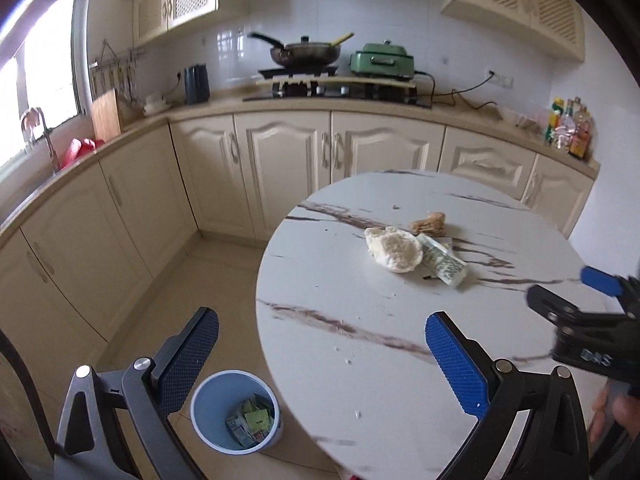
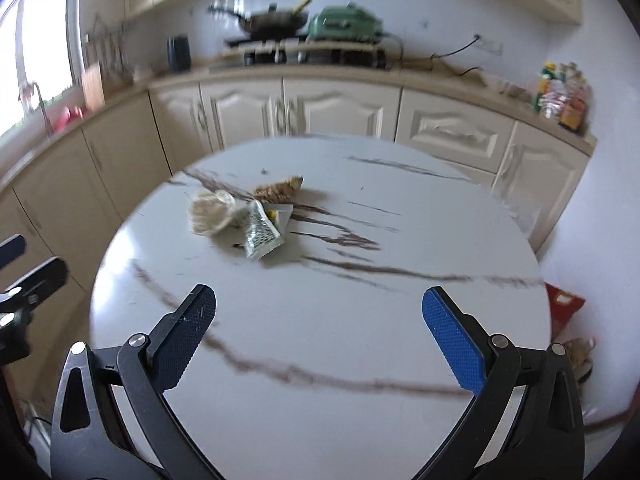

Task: Collect trash
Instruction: 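Lower the right tool onto the white striped packet and close it, then grasp the white puffed bread piece with the left tool and lift it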

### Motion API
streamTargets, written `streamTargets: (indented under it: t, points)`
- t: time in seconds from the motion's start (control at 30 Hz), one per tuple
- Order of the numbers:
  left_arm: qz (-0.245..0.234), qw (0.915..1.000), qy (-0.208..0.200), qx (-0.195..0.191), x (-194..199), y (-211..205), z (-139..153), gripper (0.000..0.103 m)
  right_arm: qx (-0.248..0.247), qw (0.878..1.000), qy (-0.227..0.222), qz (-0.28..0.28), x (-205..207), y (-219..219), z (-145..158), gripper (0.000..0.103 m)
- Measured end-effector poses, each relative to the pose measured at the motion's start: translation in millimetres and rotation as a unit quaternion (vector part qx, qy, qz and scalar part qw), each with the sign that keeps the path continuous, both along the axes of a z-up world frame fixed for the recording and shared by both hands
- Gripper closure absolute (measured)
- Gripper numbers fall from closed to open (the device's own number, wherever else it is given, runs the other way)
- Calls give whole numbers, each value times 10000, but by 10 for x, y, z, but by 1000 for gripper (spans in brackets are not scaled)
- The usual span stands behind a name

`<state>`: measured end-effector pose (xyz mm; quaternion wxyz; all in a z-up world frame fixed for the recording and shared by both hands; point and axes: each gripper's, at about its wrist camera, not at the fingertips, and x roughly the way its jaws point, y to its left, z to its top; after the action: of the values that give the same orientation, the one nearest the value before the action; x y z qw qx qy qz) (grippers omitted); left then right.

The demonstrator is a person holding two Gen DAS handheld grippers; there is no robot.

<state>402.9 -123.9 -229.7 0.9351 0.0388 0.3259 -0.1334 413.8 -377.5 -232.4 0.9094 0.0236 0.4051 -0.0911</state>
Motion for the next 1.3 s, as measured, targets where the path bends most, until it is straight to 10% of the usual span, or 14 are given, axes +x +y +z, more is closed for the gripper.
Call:
streamTargets:
  t: [0.27, 0.73, 1.3]
  points:
    - [130, 9994, 292, 119, 550, 145, -64, 1, -587, 9906, 782, 961, 920, 261, -472, 6]
    - [-18, 9985, 545, 93, 891, 21, -186, 1, -272, 9774, 1099, 1786, 1267, 259, -714, 73]
    - [-697, 9918, 1054, 182, 1635, -936, -309, 1, 843, 9887, 606, 1082, 692, -563, -478, 77]
